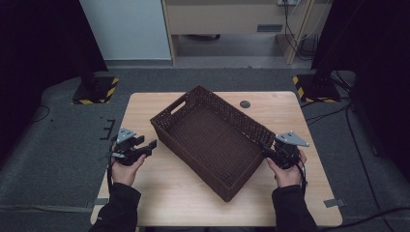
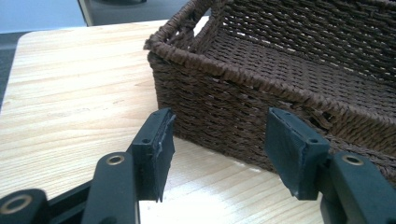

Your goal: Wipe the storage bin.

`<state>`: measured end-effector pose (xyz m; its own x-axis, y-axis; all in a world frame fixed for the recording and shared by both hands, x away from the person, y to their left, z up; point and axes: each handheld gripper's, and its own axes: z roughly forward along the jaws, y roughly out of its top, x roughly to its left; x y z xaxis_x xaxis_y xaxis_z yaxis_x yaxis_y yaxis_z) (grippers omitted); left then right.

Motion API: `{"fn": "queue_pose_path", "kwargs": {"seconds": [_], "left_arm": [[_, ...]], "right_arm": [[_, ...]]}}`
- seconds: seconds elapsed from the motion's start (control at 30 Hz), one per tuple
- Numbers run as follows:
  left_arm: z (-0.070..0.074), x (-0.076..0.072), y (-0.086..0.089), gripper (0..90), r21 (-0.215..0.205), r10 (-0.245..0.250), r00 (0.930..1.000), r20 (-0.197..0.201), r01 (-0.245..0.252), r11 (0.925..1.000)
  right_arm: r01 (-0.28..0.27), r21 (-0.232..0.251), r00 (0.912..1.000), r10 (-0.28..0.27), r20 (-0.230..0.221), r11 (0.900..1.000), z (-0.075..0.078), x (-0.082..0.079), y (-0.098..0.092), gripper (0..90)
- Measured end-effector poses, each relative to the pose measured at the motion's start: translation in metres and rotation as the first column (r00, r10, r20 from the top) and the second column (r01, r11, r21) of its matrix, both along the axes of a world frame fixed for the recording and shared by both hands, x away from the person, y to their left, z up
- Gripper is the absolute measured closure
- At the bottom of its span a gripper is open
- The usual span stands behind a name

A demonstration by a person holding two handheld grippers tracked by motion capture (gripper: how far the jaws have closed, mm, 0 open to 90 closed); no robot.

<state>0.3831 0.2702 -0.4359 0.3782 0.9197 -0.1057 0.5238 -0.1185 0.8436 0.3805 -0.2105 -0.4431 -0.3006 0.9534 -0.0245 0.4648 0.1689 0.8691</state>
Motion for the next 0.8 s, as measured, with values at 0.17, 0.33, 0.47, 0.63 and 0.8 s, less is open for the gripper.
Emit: {"fn": "queue_pose_path", "kwargs": {"seconds": [0.17, 0.33, 0.47, 0.63, 0.8], "left_arm": [[0.001, 0.001, 0.003, 41.5, -0.002, 0.003, 1.0, 0.008, -0.003, 1.0], [0.0, 0.003, 0.005, 41.5, 0.003, 0.007, 0.9999, 0.007, -0.007, 1.0], [0.001, 0.004, 0.006, 41.5, 0.001, 0.007, 0.9999, 0.012, -0.007, 1.0], [0.003, 0.007, 0.008, 41.5, -0.003, 0.012, 0.9996, 0.026, -0.012, 0.9999], [0.003, 0.015, 0.008, 41.6, 0.026, 0.008, 0.9998, 0.021, -0.009, 0.9996]], "right_arm": [[0.014, -0.008, 0.9998, -0.014, -0.015, 1.0, -0.003, -0.001, 0.007, 42.8], [0.023, -0.006, 0.9997, -0.023, 0.0, 1.0, -0.006, 0.009, 0.002, 45.4], [0.008, -0.018, 0.9999, -0.008, 0.01, 1.0, -0.004, 0.011, 0.0, 42.1], [-0.007, -0.01, 1.0, 0.007, 0.003, 1.0, -0.002, 0.0, 0.007, 38.8], [-0.002, -0.035, 1.0, 0.002, -0.007, 0.999, -0.005, 0.004, 0.01, 42.3]]}}
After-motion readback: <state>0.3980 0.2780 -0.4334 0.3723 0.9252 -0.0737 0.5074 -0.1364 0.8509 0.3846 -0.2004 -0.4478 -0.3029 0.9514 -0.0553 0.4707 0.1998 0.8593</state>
